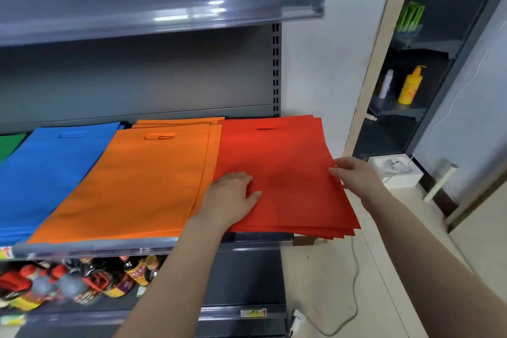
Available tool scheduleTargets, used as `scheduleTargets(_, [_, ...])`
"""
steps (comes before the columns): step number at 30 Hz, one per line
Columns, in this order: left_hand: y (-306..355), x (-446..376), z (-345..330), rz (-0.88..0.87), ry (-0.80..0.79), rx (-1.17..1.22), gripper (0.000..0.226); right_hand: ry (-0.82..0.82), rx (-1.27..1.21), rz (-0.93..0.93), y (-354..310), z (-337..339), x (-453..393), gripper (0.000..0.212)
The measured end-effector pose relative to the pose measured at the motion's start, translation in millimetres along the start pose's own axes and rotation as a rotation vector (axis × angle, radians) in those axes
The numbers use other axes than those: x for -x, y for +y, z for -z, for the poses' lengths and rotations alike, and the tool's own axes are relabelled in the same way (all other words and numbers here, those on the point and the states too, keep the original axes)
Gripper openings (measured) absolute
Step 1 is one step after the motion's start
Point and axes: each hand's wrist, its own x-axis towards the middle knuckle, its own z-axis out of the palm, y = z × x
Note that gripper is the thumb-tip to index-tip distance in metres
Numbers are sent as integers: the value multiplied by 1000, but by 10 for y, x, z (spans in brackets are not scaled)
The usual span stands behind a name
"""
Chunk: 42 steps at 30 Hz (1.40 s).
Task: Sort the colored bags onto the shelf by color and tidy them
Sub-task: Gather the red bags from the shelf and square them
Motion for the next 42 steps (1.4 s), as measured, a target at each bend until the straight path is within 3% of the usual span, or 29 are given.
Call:
scheduleTargets(6, [86,-23,-93,41,-30,-53,52,-181,-201,-165,44,-27,42,49])
scheduleTargets(11, [95,-17,-103,55,-24,-23,52,-377,-277,-302,46,-15,52,37])
scheduleTargets(17, [83,28,-27,121,49,185,43,-337,-249,-187,93,76,58,38])
scheduleTargets(22, [22,24,58,243,44,317,49,-299,-295,-178,273,413,134,50])
scheduleTargets(27, [1,-37,63,283,-37,297,53,-219,-371,-166,430,628,242,49])
scheduleTargets(32, [-109,-149,-33,255,-119,85,39,-173,-468,-131,481,706,354,35])
scheduleTargets(35, [-216,-233,-92,239,-95,1,28,-156,-484,-105,481,738,418,29])
scheduleTargets(39, [-266,-282,-101,202,-71,-128,33,-152,-497,-73,483,732,438,26])
scheduleTargets(41, [-269,-296,-67,188,8,-37,29,-156,-522,-54,473,709,432,27])
scheduleTargets(42, [-268,-288,-38,200,79,126,24,-162,-531,-41,460,694,430,26])
